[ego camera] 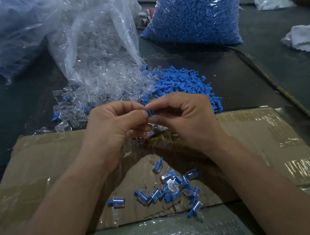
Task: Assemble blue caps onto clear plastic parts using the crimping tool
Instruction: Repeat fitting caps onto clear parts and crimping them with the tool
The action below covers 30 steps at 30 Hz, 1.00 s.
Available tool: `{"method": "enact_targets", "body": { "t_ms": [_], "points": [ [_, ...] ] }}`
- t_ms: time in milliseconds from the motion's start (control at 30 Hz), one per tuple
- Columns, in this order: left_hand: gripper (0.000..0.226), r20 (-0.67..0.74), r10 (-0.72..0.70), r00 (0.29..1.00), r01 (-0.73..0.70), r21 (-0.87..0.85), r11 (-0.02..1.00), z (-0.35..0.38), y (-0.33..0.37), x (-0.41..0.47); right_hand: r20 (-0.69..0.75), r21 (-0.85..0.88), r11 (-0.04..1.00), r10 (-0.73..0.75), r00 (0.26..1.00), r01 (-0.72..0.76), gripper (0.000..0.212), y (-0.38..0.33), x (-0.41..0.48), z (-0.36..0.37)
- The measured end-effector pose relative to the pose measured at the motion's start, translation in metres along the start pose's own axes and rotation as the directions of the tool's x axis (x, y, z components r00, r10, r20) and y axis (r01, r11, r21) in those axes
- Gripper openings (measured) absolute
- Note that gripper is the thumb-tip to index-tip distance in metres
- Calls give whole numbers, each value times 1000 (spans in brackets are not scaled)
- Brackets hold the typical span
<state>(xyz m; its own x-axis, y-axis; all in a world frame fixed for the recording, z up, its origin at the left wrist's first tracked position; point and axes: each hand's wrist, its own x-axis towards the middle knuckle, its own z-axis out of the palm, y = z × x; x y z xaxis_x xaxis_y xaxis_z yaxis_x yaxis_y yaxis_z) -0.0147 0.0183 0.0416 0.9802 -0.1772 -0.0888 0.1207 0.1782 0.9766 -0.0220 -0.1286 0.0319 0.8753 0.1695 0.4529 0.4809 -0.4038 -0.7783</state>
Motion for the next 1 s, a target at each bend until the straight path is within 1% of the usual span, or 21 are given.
{"method": "enact_targets", "body": {
  "t_ms": [67,133,200,267,333,367,467,533,600,667,733,767,800,867,1000],
  "points": [
    [6,1,-4,1000,4,-11,1000,0,0,0,12,-1,1000,10,1000,-10,30,-1,0,0],
    [12,6,-3,1000,3,-22,1000,-1,0,1,38,6,999,37,999,-37,30,-2,0,-2],
    [17,2,1,1000,-1,-30,1000,0,-1,1,72,6,994,105,992,-106,29,-3,1,-5],
    [19,-23,-1,1000,0,-47,999,-2,-4,2,73,-1,981,194,978,-195,28,-2,3,-12],
    [19,-44,-14,999,10,-69,998,-4,-5,3,62,-86,966,250,966,-244,27,1,5,-22],
    [19,-47,-14,999,11,-69,998,-6,-5,5,78,-143,954,277,958,-264,26,2,6,-28],
    [18,-53,-10,999,7,-60,998,-10,-5,7,198,-302,897,391,899,-323,22,6,9,-40],
    [18,-57,-4,998,0,-60,998,-10,-5,8,254,-391,861,441,861,-325,22,6,9,-45],
    [19,-60,-1,998,-3,-61,998,-10,-6,8,304,-468,826,484,820,-315,39,5,9,-46],
    [20,-65,-2,998,-3,-74,997,-11,-6,8,381,-548,783,548,745,-295,61,3,7,-45],
    [21,-68,-2,998,-4,-79,997,-12,-6,9,446,-633,741,585,678,-223,77,4,5,-42],
    [21,-68,2,998,-7,-77,997,-13,-6,9,457,-660,727,588,667,-189,81,4,4,-40],
    [21,-67,5,998,-10,-76,997,-13,-6,9,455,-673,719,587,670,-173,82,4,4,-39],
    [21,-66,10,998,-14,-75,997,-13,-6,9,435,-680,715,571,696,-161,76,4,5,-37],
    [21,-70,9,998,-14,-80,997,-13,-7,10,375,-715,690,519,768,-117,52,2,6,-33]
  ]
}}
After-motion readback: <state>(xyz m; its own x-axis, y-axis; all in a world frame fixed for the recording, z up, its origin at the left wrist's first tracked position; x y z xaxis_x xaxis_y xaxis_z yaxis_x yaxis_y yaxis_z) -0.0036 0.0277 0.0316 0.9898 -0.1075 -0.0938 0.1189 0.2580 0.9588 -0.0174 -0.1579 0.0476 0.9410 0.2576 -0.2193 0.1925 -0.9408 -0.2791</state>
